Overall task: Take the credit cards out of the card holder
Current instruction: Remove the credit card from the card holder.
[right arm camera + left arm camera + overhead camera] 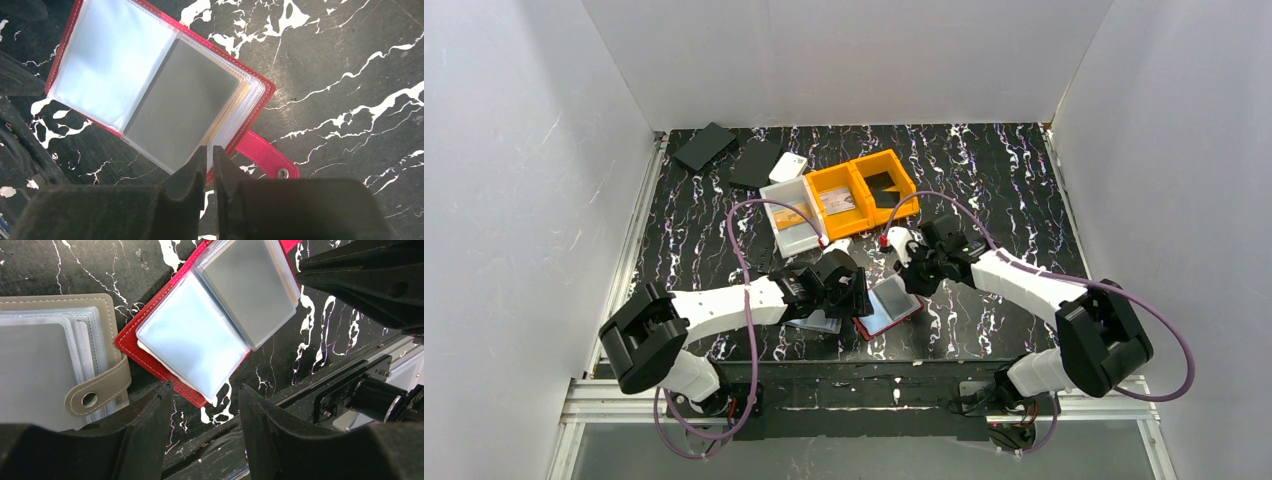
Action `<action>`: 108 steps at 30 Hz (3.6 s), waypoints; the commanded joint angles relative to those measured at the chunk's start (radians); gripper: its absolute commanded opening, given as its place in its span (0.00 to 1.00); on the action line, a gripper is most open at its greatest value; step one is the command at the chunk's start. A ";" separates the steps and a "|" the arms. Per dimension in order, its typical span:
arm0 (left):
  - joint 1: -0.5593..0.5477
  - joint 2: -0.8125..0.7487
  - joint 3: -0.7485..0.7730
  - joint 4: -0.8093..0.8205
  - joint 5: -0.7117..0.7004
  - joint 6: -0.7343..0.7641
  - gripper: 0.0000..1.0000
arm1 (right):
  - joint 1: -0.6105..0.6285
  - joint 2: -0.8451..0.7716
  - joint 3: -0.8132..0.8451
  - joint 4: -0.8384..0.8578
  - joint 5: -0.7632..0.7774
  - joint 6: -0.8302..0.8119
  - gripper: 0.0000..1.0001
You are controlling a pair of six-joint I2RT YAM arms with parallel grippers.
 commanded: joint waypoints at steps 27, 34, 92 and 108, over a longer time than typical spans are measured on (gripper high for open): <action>0.004 0.073 -0.047 0.166 0.046 -0.060 0.48 | 0.044 0.097 0.029 -0.002 -0.099 0.010 0.26; 0.004 0.084 -0.047 0.176 0.082 -0.056 0.48 | 0.016 0.121 0.044 -0.019 -0.190 0.031 0.35; 0.004 0.159 -0.023 0.170 0.100 -0.014 0.47 | -0.168 0.257 0.025 0.043 -0.736 0.271 0.44; 0.003 0.086 -0.085 0.288 0.196 0.033 0.68 | -0.168 0.351 0.031 0.155 -0.905 0.392 0.45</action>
